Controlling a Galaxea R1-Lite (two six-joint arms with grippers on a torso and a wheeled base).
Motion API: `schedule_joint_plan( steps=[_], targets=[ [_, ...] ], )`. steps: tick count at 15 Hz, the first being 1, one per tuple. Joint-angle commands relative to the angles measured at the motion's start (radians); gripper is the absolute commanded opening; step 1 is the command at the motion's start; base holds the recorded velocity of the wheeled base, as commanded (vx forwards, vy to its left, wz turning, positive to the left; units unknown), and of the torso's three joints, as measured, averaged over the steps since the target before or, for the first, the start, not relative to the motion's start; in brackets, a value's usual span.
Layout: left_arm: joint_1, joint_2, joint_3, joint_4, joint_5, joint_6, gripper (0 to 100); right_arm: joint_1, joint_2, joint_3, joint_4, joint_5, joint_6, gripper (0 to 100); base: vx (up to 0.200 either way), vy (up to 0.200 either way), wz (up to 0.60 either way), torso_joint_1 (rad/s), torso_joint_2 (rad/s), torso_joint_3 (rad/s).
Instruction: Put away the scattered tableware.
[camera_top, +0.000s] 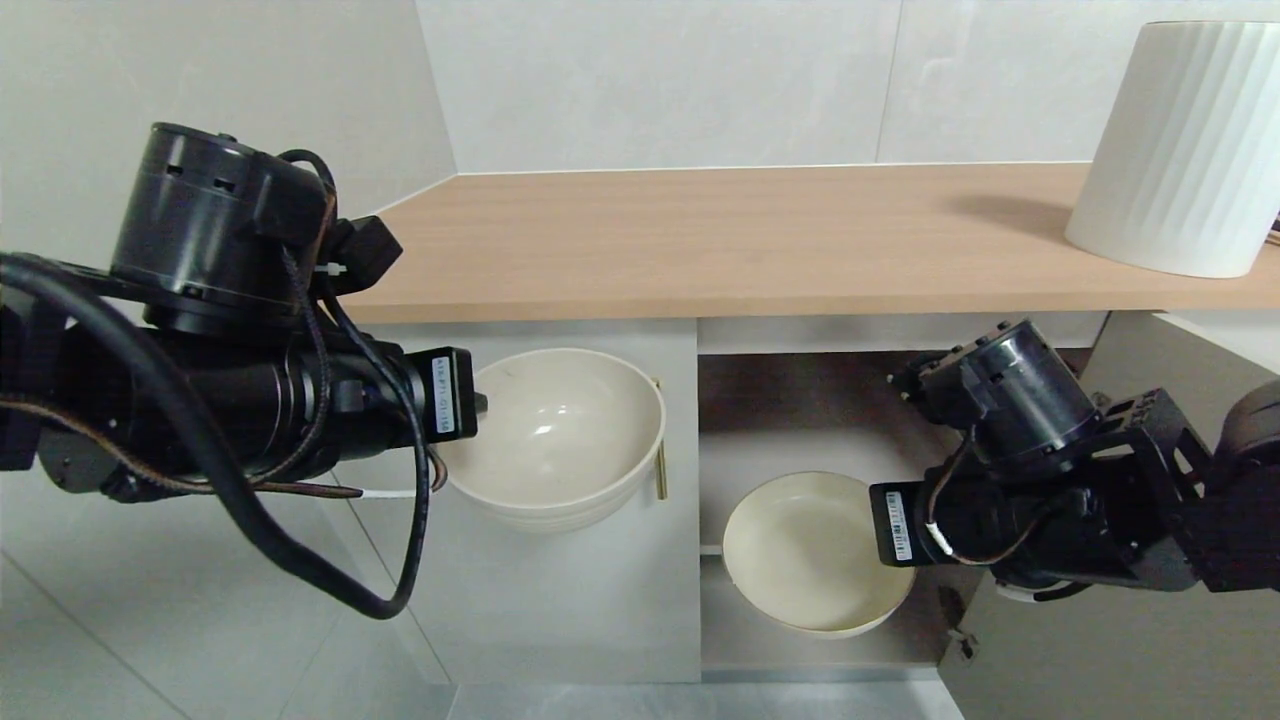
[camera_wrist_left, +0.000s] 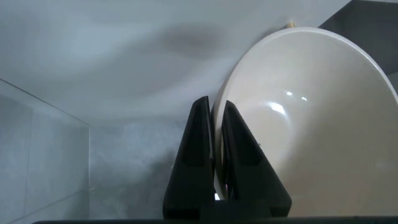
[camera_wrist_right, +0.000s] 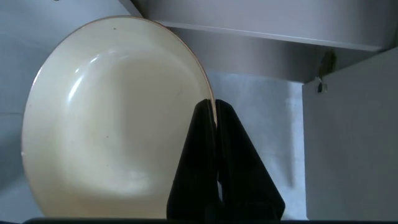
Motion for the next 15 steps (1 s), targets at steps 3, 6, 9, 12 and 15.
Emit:
schedule_joint_plan(
  steps=[3,6,9,12,15],
  targets=[
    [-0.003,-0.002,0.001,0.000,-0.015,-0.001,0,-0.069,0.156,0.018,-0.092,0.019,-0.001,0,0.000,0.000,0.00,0.000,0.00,0.000],
    [-0.025,-0.009,0.028,-0.001,-0.078,0.004,0,-0.178,0.334,0.012,-0.272,0.039,-0.006,0,0.000,0.000,0.00,0.000,0.00,0.000],
    [-0.037,-0.014,0.052,-0.003,-0.110,0.044,0,-0.251,0.490,-0.040,-0.436,0.034,-0.015,0,0.000,0.000,0.00,0.000,0.00,0.000],
    [-0.037,-0.005,0.052,-0.004,-0.110,0.044,0,-0.299,0.612,-0.152,-0.459,-0.016,-0.018,0,0.000,0.000,0.00,0.000,0.00,0.000],
    [-0.037,-0.005,0.052,-0.004,-0.110,0.044,0,-0.347,0.714,-0.242,-0.459,-0.059,-0.018,0,0.000,0.000,0.00,0.000,0.00,0.000]
  ],
)
